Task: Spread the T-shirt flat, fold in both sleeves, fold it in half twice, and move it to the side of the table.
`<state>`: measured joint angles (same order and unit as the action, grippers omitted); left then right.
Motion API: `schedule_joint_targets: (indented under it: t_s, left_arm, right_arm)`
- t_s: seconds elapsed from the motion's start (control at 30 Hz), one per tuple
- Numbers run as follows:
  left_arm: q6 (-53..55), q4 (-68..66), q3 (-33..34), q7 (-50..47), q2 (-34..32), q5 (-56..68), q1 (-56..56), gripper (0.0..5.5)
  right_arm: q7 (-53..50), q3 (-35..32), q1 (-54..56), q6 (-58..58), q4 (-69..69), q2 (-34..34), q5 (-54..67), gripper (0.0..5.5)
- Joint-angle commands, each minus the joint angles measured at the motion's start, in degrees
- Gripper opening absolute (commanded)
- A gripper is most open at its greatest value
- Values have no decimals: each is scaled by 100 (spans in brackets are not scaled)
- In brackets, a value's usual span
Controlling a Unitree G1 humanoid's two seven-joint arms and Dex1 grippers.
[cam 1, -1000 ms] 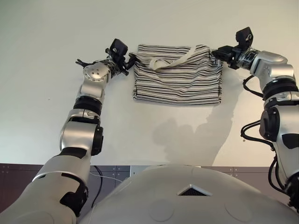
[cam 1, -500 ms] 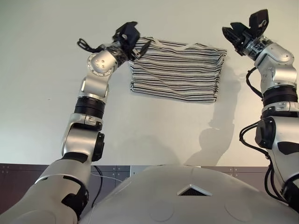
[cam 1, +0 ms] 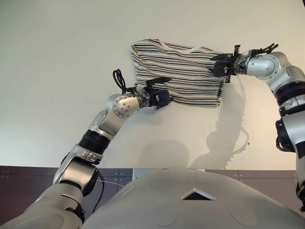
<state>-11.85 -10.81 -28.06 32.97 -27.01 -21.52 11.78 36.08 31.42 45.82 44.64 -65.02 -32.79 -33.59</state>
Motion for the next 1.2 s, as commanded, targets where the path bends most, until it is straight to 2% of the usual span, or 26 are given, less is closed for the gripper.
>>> schedule_joint_targets:
  t_s: [0.03, 0.1, 0.2, 0.3, 0.43, 0.53, 0.67, 0.8, 0.87, 0.93, 1.07, 1.2]
  left_arm:
    - [-71, -532, 97, 258, -687, -147, -335, 343]
    - [-404, -365, 261, 409, -933, 88, -354, 343]
    - [-1148, -781, 406, 553, -1368, 174, 170, 343]
    - [-1660, -1598, 272, 504, -1434, -69, 734, 343]
    - [-2850, -2492, -105, 141, -1706, -736, 1006, 343]
    - [-3949, -2697, -100, -83, -2083, -842, 1100, 343]
    - [-4275, -1692, 429, 306, -2476, 745, 791, 343]
    - [-3254, 501, 933, 524, -2864, 1679, -125, 343]
    - [-2736, 1691, 944, 756, -3176, 2116, -895, 343]
    - [-2519, 2416, 874, 861, -3387, 1988, -1750, 343]
    - [-2076, 2878, 771, 709, -3150, 1241, -2925, 343]
    - [-1632, 2772, 897, 429, -2633, 789, -2984, 343]
  right_arm:
    - [2726, 45, -689, -88, 645, -245, 1148, 170]
    - [4016, -58, -1088, -1015, 1852, -328, 2284, 170]
    - [4919, -111, -1477, -3485, 4345, -461, 3930, 170]
    - [5156, -256, -1531, -5187, 5599, -446, 4730, 170]
    - [4583, -662, -1521, -6548, 6388, -111, 5287, 170]
    - [3751, -1207, -1582, -6450, 6601, 13, 5161, 170]
    - [3326, -1844, -2105, -5226, 6490, -606, 4592, 170]
    - [3372, -2370, -3406, -4771, 6817, -1311, 4590, 170]
    - [3218, -2628, -3810, -4672, 6814, -1457, 4584, 170]
    - [3082, -2798, -3986, -4609, 6734, -1502, 4572, 170]
    - [2950, -2906, -4041, -4636, 6735, -1440, 4604, 170]
    - [2880, -2876, -4016, -4642, 6745, -1381, 4608, 170]
